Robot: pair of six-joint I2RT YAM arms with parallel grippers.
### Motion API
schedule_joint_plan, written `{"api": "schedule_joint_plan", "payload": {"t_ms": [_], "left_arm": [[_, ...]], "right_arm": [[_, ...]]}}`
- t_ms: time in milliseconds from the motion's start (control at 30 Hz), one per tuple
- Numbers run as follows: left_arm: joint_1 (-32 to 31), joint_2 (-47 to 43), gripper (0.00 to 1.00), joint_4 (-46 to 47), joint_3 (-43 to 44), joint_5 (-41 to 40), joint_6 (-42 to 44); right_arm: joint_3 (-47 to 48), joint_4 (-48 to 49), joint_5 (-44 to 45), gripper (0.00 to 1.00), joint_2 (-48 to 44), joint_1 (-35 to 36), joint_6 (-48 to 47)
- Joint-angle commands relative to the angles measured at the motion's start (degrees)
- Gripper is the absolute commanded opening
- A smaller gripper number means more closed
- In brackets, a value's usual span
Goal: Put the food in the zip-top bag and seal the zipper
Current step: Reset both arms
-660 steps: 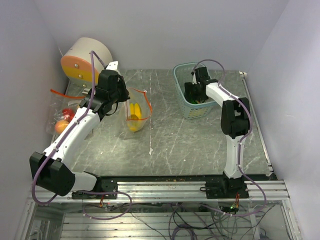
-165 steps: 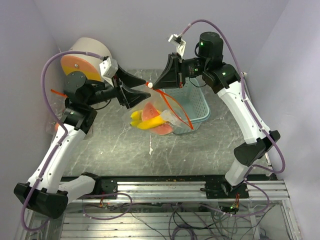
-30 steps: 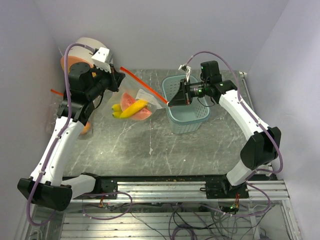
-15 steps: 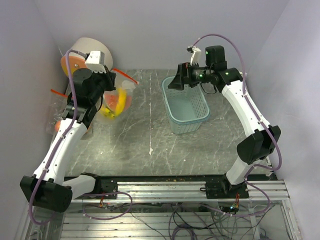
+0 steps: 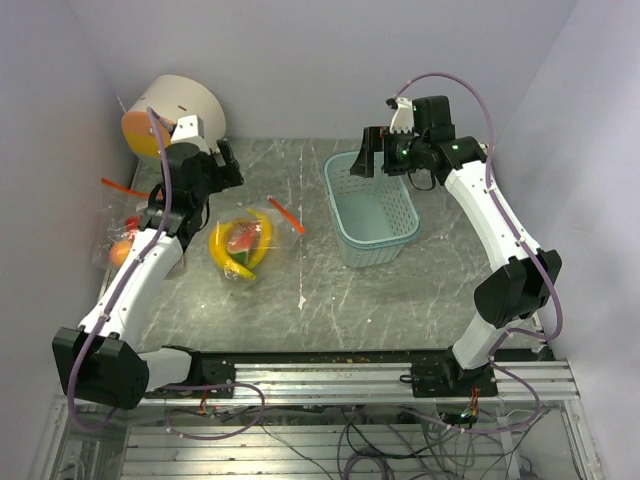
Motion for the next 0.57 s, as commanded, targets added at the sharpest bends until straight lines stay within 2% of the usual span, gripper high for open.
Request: {"api": "schedule_joint_plan", "payload": {"t_ms": [0, 200, 533], "left_arm": [[0.49, -2.37, 0.99, 0.79, 7.41, 2.24, 1.58], [0.41, -0.5, 0.99, 3.34, 11.6, 13.55, -1.54], [0.4, 0.19, 1.0, 3.18, 11.71, 14.38, -1.43]], "right_arm": [[-0.42, -0.17, 4.03, 1.0, -1.05, -0.41, 0.71], [0.09, 0.42, 6.28, 1.0, -0.96, -0.42, 1.46], [-1.33, 1.29, 6.36, 1.0, -2.57, -0.48, 0.15]]}}
